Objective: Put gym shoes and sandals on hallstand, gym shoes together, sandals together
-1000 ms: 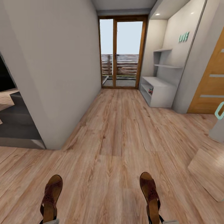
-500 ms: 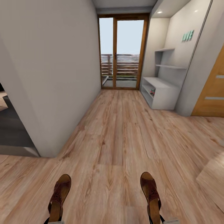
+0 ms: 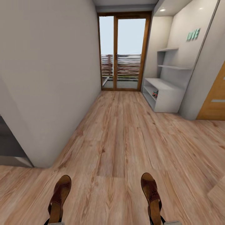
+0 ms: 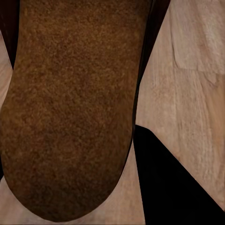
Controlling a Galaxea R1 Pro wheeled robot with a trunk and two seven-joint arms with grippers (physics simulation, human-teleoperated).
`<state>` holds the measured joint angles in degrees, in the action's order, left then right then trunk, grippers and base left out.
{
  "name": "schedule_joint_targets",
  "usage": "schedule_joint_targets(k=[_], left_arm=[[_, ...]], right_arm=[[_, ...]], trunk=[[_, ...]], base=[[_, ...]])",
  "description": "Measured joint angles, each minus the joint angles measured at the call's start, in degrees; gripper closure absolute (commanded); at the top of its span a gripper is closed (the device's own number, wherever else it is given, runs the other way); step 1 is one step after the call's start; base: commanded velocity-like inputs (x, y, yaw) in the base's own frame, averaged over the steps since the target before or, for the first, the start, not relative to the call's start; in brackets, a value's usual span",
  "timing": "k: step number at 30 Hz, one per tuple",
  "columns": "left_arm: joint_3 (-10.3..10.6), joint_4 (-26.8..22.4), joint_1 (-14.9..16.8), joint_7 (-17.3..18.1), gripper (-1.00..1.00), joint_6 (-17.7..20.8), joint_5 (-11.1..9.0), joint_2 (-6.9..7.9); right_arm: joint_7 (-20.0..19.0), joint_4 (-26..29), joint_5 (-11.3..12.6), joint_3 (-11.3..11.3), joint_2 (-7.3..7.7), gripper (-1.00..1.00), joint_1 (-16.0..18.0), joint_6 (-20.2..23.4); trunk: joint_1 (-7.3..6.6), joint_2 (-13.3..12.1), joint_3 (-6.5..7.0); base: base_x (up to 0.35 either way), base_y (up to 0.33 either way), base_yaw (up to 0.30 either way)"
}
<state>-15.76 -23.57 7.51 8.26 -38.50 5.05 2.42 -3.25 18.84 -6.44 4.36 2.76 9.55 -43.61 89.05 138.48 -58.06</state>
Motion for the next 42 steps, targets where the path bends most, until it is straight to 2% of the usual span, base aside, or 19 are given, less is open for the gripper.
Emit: schedule_joint_targets(k=[42], left_arm=[[-0.1, 0.0, 0.0, -0.6, 1.0, -0.1, -0.2, 0.0]], right_arm=[[0.0, 0.0, 0.0, 0.0, 0.0, 1.0, 0.0, 0.0]], trunk=[[0.0, 0.0, 0.0]], base=[[0.34, 0.0, 0.0]])
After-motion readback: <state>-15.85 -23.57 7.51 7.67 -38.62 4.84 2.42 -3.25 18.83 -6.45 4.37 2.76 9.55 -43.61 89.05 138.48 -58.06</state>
